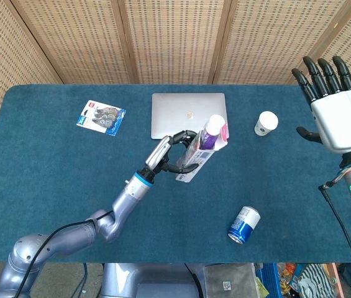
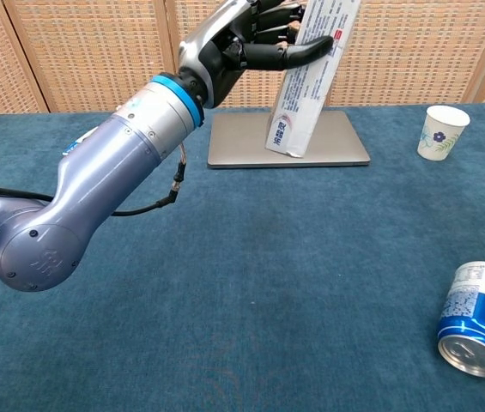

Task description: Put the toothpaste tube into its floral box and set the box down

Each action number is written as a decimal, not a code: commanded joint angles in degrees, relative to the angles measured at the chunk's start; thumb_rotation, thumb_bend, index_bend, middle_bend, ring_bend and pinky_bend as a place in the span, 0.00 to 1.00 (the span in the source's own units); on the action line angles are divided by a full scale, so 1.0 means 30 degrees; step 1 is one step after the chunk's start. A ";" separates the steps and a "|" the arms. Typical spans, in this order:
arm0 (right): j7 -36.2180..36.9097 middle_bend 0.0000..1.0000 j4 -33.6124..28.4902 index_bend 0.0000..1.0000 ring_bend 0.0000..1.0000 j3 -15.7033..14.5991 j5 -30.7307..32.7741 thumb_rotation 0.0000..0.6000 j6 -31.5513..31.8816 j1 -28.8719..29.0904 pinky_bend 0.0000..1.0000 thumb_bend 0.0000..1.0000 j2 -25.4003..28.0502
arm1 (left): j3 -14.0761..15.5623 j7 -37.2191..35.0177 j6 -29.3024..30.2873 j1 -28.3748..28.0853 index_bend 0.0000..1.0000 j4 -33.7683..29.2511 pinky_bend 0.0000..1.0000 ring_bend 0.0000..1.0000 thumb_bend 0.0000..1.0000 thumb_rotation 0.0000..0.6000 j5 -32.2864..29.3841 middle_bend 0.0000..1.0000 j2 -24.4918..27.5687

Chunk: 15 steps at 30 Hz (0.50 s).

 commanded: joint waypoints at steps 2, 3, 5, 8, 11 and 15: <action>0.0009 0.00 0.0075 0.00 0.00 0.0027 -0.0010 1.00 -0.0068 -0.0034 0.00 0.00 -0.0073 | 0.0078 0.0074 0.0139 0.0051 0.52 -0.0002 0.48 0.40 0.42 1.00 0.0133 0.40 -0.0027; 0.0012 0.00 0.0090 0.00 0.00 0.0035 -0.0010 1.00 -0.0092 -0.0043 0.00 0.00 -0.0081 | 0.0066 0.0079 0.0149 0.0062 0.52 -0.0053 0.48 0.40 0.42 1.00 0.0131 0.40 -0.0020; 0.0052 0.00 0.0106 0.00 0.00 0.0060 -0.0004 1.00 -0.0109 -0.0074 0.00 0.00 -0.0093 | 0.0021 0.0152 0.0159 0.0086 0.52 -0.0130 0.48 0.40 0.42 1.00 0.0095 0.40 -0.0010; 0.0123 0.00 0.0189 0.00 0.00 0.0089 0.0053 1.00 -0.0101 -0.0166 0.00 0.00 -0.0113 | 0.0005 0.0553 0.0150 0.0134 0.52 -0.0082 0.48 0.40 0.42 1.00 0.0069 0.40 0.0053; 0.0278 0.00 0.0414 0.00 0.00 -0.0029 0.0257 1.00 -0.0238 -0.0367 0.00 0.00 -0.0184 | 0.0836 0.2133 0.0150 0.0207 0.52 0.0773 0.48 0.40 0.42 1.00 0.0860 0.40 0.0668; 0.0762 0.00 0.1081 0.00 0.00 -0.0430 0.0159 1.00 -0.0547 -0.0658 0.00 0.00 -0.0658 | 0.2398 0.4475 0.0009 0.0563 0.52 0.1722 0.48 0.40 0.42 1.00 0.2140 0.40 0.2248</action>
